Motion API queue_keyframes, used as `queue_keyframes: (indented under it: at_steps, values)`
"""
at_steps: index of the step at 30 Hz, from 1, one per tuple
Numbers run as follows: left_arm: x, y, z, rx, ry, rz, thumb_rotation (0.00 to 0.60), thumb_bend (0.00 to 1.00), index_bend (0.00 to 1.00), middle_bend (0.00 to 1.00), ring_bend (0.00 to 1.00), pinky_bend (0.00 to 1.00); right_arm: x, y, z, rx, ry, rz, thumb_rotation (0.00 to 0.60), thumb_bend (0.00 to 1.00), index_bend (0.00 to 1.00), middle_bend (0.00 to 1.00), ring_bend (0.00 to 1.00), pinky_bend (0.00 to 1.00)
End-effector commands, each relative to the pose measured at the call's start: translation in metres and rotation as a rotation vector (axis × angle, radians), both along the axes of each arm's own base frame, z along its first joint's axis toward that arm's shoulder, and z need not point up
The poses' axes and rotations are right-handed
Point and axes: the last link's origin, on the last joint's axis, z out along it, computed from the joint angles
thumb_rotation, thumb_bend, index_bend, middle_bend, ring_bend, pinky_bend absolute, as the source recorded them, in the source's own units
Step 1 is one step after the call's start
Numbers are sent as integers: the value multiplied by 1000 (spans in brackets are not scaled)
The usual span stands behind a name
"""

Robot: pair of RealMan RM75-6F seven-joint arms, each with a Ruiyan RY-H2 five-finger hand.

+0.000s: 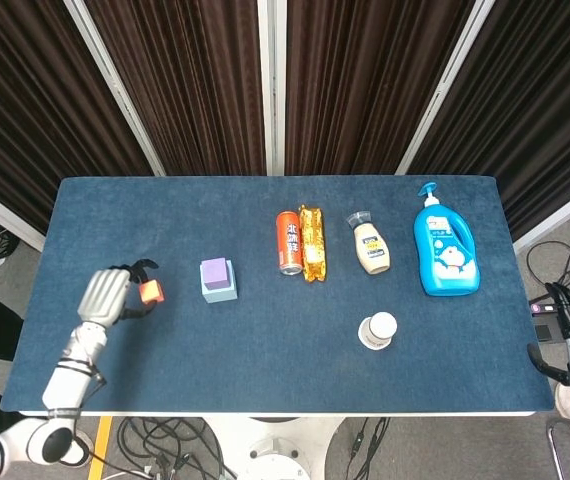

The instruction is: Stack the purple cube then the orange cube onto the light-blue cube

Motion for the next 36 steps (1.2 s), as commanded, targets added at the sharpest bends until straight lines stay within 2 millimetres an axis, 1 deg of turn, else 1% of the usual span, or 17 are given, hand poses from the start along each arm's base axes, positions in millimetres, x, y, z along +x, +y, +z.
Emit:
queue_keyframes:
  at_steps: [1, 5, 12, 16, 19, 22, 26, 31, 36]
  values:
    - [14, 21, 17, -34, -41, -46, 600, 336, 357, 616, 449, 414, 0, 0, -1, 1, 2, 0, 600, 230, 38, 63, 0, 0]
    - [31, 28, 17, -54, -57, -114, 600, 336, 357, 615, 449, 412, 0, 0, -1, 2, 6, -3, 600, 230, 39, 63, 0, 0]
    - [63, 41, 10, -89, -63, -224, 600, 336, 357, 612, 449, 411, 0, 0, -1, 2, 5, -6, 600, 230, 39, 63, 0, 0]
    - [79, 47, -1, -103, -60, -264, 600, 336, 357, 612, 449, 410, 0, 0, -1, 3, 3, -4, 600, 230, 39, 63, 0, 0]
    - [87, 52, -13, -112, -58, -273, 600, 337, 357, 612, 449, 409, 1, 0, 0, 0, 2, 0, 600, 230, 39, 63, 0, 0]
    - [91, 55, -23, -120, -57, -270, 600, 337, 357, 612, 449, 409, 1, 1, 0, -3, 2, 3, 600, 230, 39, 63, 0, 0]
    - [95, 58, -31, -122, -44, -273, 600, 337, 357, 612, 449, 408, 1, 1, 1, -6, 0, 7, 600, 230, 39, 63, 0, 0]
    - [99, 64, -34, -117, -39, -273, 600, 336, 357, 612, 449, 407, 1, 1, 2, -8, -2, 9, 600, 231, 39, 64, 0, 0]
    - [97, 64, -34, -117, -25, -268, 600, 337, 357, 612, 449, 406, 2, 1, 2, -8, -2, 9, 600, 232, 39, 64, 0, 0]
